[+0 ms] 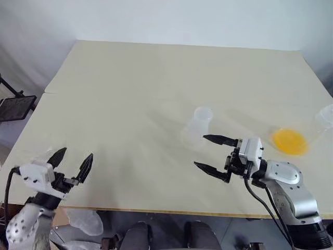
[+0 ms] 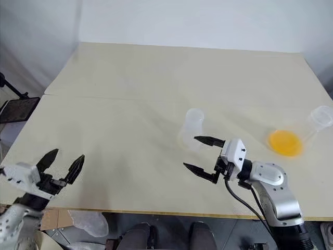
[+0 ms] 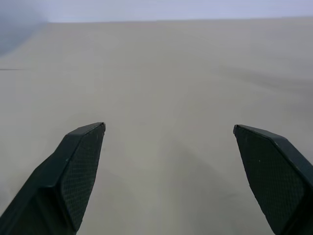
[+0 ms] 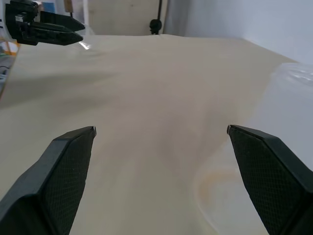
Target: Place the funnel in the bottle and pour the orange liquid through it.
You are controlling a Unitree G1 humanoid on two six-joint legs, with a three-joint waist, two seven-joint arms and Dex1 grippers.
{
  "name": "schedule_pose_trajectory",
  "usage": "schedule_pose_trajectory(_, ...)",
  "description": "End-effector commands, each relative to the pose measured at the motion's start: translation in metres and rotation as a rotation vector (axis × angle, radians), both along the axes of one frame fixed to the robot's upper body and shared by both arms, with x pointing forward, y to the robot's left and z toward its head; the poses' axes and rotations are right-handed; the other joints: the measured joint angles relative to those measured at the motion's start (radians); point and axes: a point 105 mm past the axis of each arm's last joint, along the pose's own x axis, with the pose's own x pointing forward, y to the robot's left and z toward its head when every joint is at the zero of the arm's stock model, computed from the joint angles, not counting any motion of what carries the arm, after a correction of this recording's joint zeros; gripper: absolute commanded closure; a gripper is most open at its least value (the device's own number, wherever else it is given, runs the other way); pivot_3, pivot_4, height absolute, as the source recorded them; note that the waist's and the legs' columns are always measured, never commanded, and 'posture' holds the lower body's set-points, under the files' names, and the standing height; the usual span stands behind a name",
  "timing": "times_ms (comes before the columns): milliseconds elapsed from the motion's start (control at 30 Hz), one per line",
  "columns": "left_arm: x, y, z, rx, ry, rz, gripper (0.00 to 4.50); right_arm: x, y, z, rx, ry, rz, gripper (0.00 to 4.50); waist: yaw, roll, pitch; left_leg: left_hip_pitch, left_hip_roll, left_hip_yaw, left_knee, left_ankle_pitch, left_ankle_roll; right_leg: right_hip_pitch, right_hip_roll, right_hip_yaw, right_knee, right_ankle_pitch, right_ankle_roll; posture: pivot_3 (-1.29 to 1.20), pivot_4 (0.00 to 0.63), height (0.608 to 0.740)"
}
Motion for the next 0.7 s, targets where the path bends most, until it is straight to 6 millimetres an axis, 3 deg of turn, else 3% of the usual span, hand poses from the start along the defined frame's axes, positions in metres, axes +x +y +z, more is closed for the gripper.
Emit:
schedule_pose_trajectory(33, -0.026, 0.019, -0.004, 0.045, 0.019, 0.215, 0.04, 0.003, 0.004, 0.007, 0.024, -0.011, 0.051, 0.0, 0.0, 0.0, 0.0, 0.0, 0.0, 0.0, 0.0, 0.0, 0.0, 0.0, 0.0, 0.0, -0.001, 0.0, 0.0, 0.0, 0.15, 0.74)
schedule_pose_trajectory(167, -0.036, 0.033, -0.013, 0.003, 0.038, 0.328, 0.04, 0.007, 0.008, 0.008, 0.026, -0.004, 0.094, 0.0, 0.008, 0.0, 0.0, 0.0, 0.0, 0.0, 0.0, 0.0, 0.0, 0.0, 0.001, -0.001, -0.001, 0.0, 0.0, 0.0, 0.15, 0.74)
schedule_pose_trajectory(300, -0.026, 0.031, -0.015, -0.002, 0.044, 0.328, 0.04, 0.008, 0.013, 0.01, 0.03, 0.024, 0.152, 0.0, 0.008, 0.0, 0.0, 0.0, -0.001, 0.0, 0.0, -0.001, 0.001, 0.001, 0.0, 0.0, -0.002, 0.0, 0.0, 0.0, 0.15, 0.74)
schedule_pose_trajectory(533, -0.018, 0.059, -0.011, -0.044, 0.018, 0.578, 0.04, 0.004, 0.016, 0.011, 0.029, 0.069, 0.209, 0.0, 0.005, 0.0, 0.0, 0.0, -0.001, 0.0, 0.0, -0.001, 0.002, 0.002, 0.0, -0.001, -0.001, 0.0, 0.0, 0.0, 0.15, 0.74)
schedule_pose_trajectory(700, 0.001, 0.059, -0.003, -0.049, -0.001, 0.593, 0.04, 0.005, 0.015, 0.013, 0.026, 0.047, 0.208, 0.0, 0.005, 0.0, 0.0, 0.0, -0.001, -0.001, 0.001, -0.001, 0.002, 0.003, 0.0, -0.001, -0.001, 0.0, 0.0, 0.0, 0.15, 0.74)
